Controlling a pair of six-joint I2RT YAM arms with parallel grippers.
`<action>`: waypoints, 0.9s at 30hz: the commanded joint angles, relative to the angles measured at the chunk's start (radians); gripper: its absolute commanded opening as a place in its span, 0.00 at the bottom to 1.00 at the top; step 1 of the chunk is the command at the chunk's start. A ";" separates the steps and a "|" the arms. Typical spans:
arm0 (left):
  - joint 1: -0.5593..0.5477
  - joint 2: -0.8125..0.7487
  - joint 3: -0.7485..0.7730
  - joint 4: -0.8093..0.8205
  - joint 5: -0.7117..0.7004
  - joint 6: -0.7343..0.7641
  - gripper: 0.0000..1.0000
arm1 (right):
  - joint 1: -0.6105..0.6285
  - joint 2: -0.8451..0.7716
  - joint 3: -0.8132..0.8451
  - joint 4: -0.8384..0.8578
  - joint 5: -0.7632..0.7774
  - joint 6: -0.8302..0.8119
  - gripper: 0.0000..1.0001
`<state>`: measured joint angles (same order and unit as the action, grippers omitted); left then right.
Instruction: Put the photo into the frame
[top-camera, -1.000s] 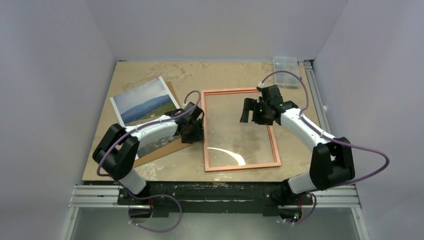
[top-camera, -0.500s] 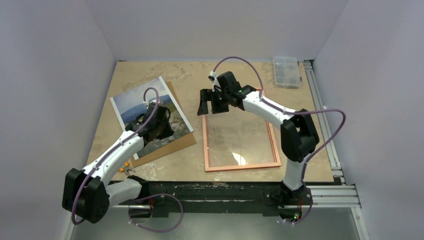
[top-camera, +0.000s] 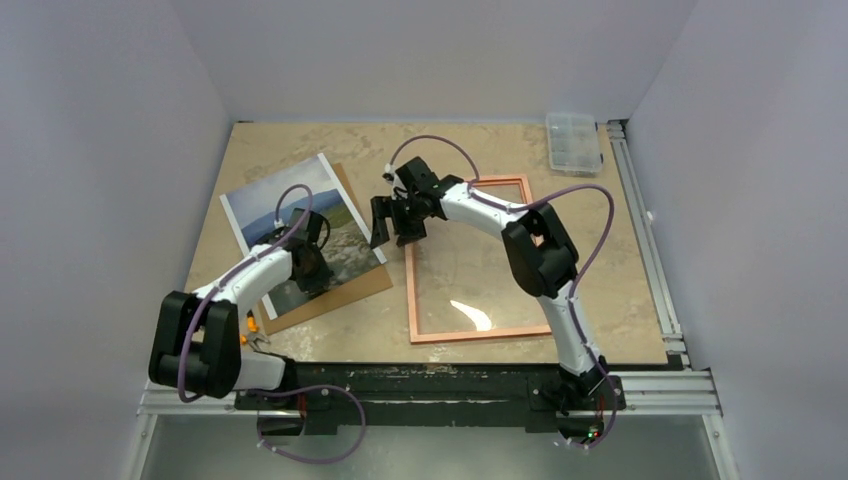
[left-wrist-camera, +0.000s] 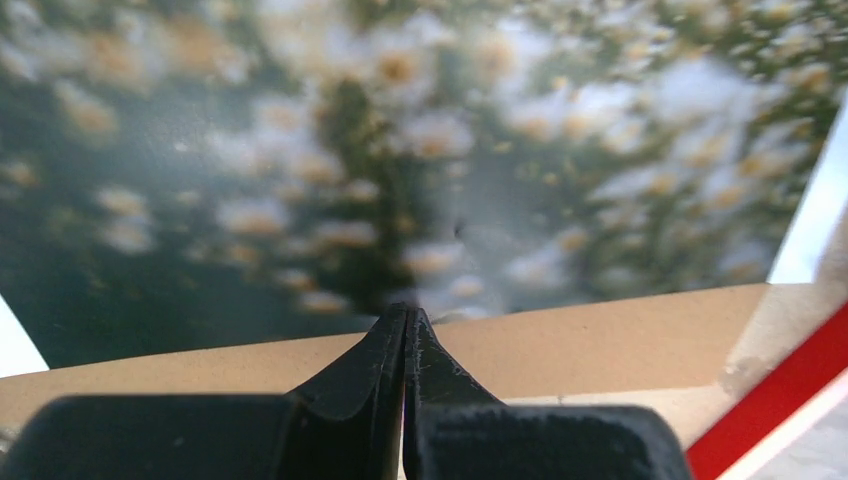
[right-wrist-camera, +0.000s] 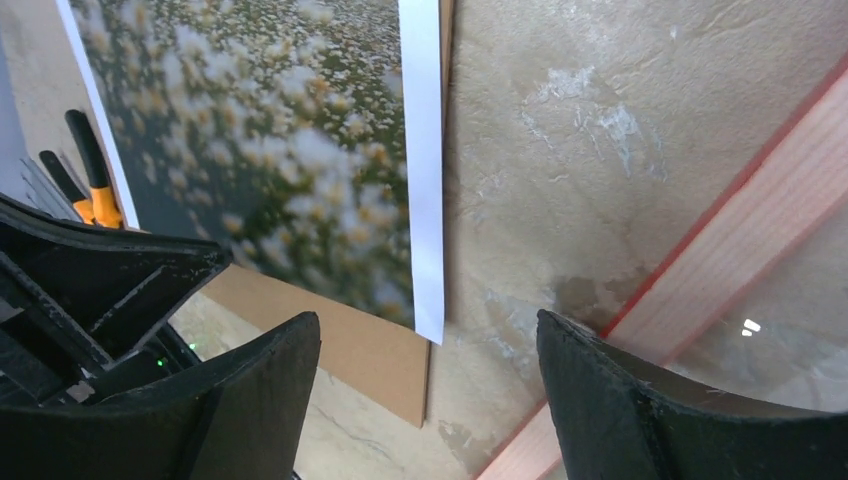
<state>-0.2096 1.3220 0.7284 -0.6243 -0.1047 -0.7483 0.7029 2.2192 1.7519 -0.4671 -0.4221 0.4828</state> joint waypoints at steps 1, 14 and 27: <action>0.007 0.058 0.024 -0.011 0.008 -0.001 0.00 | 0.026 0.028 0.092 -0.075 -0.005 0.011 0.78; 0.007 0.072 0.022 0.000 0.016 0.008 0.00 | 0.038 0.083 0.068 -0.002 -0.178 0.112 0.66; 0.007 0.066 0.014 0.006 0.011 0.012 0.00 | 0.036 -0.043 -0.068 0.168 -0.244 0.213 0.45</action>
<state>-0.2096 1.3819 0.7387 -0.6247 -0.0971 -0.7471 0.7280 2.2803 1.7050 -0.3832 -0.6197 0.6533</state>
